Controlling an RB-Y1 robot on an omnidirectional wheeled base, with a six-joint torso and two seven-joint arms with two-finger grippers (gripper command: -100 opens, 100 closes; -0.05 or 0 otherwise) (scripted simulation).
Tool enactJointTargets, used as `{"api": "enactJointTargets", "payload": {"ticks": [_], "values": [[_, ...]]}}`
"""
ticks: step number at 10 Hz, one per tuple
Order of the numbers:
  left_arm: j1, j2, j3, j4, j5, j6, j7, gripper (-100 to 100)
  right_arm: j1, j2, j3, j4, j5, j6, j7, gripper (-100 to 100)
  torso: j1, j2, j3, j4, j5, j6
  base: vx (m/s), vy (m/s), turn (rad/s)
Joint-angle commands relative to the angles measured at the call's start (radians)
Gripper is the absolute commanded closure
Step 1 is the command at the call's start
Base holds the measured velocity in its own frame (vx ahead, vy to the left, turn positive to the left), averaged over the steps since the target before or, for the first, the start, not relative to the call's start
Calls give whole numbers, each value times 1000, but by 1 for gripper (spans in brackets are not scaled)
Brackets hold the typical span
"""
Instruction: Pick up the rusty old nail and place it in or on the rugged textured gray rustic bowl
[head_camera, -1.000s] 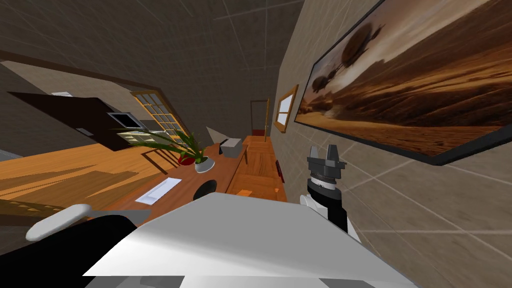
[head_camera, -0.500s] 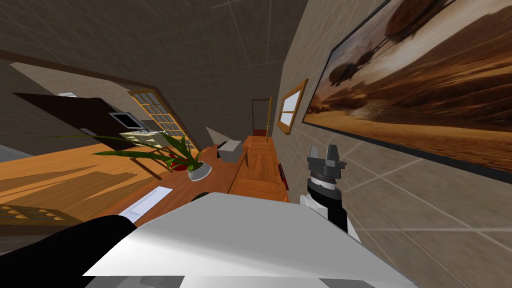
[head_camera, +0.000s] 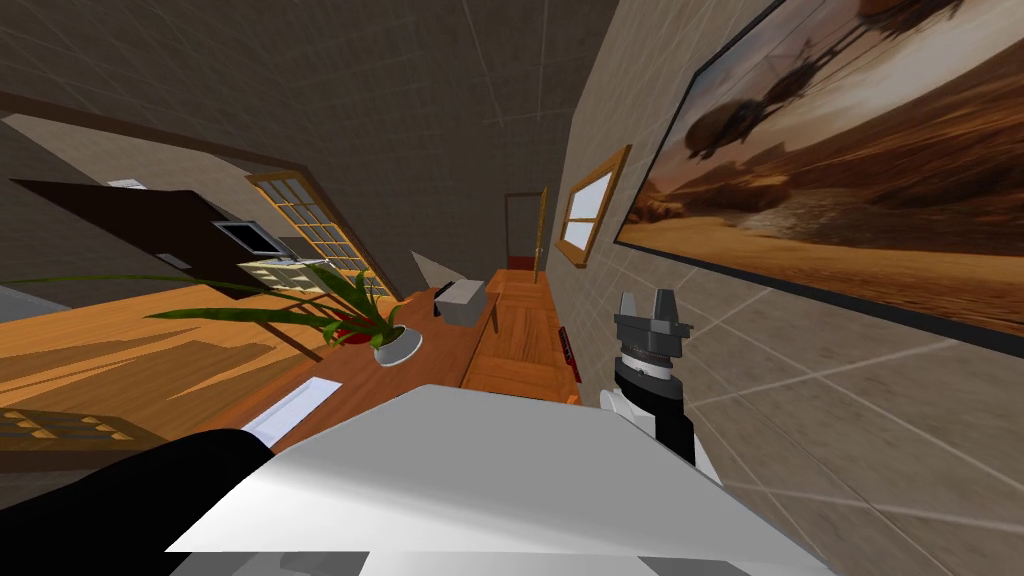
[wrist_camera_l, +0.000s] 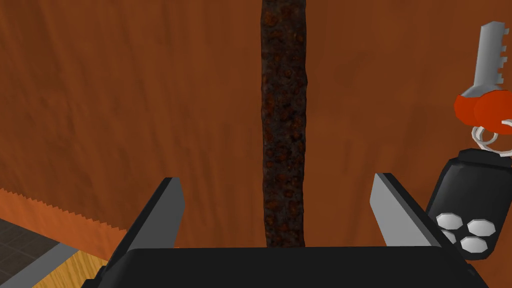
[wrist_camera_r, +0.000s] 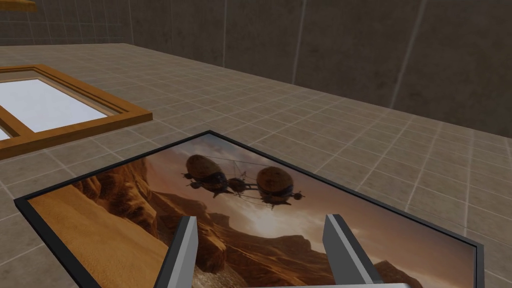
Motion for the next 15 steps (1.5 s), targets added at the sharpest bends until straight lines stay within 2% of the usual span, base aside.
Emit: {"api": "enactJointTargets", "payload": {"ticks": [1, 2, 3, 7, 8, 9, 10, 11, 12, 13, 14, 15], "values": [[-26, -13, -3, 29, -11, -13, -12, -100, 0, 0, 0, 0, 0, 0, 0, 0, 0, 0, 0, 0, 0, 0, -8, 39, 21], [-19, -6, -4, 24, -2, -10, -9, -100, 0, 0, 0, 0, 0, 0, 0, 0, 1, 0, 0, 0, 0, 0, -3, 18, 0], [-21, -6, -5, 27, -3, -13, -11, 100, 0, 0, 0, 0, 0, 0, 0, 0, -1, 0, 0, 0, 0, 0, 0, 0, 0], [-20, -6, -4, 27, -3, -12, -11, 100, 0, 0, 0, 0, 0, 0, 0, 0, -2, 0, 0, 0, 0, 0, 0, 0, 0], [-20, -6, -4, 27, -3, -12, -11, 0, 0, 0, 0, 0, 0, 0, 0, 0, -2, 0, 0, 0, 0, 0, 0, 0, 0], [8, 5, 0, -8, 4, 2, 3, 100, 0, 0, 0, 0, 0, 0, 0, 0, -2, 0, 0, 0, 0, 0, 1, -27, -32], [21, 12, 1, -23, 10, 8, 8, 100, 0, 0, 0, 0, 0, 0, 0, 0, -3, 0, 0, 0, -1, 0, 8, -44, -33], [11, 9, -1, -9, 9, 1, 2, 100, 0, 0, 0, 0, 0, 0, 0, 0, -5, 0, 0, 0, -1, 0, 4, -20, -1], [12, 10, -1, -10, 10, 2, 3, 0, 0, 0, 0, 0, 0, 0, 0, 0, -4, 0, 0, 0, -1, 0, 0, 0, 0], [46, 38, 32, -30, 3, 12, 18, 100, 0, 0, 0, 0, 0, 0, 0, 0, -3, 0, 0, 0, -1, 0, 3, -114, 12], [46, 38, 32, -30, 3, 12, 18, 100, 0, 0, 0, 0, 0, 0, 0, 0, -8, 0, 0, -1, -3, -1, 21, -130, 40], [73, 57, 57, -48, -6, 29, 39, 100, 0, 0, 0, 0, 0, 0, 0, 0, -11, -1, 0, 0, -2, -1, 54, -145, 26]]}}
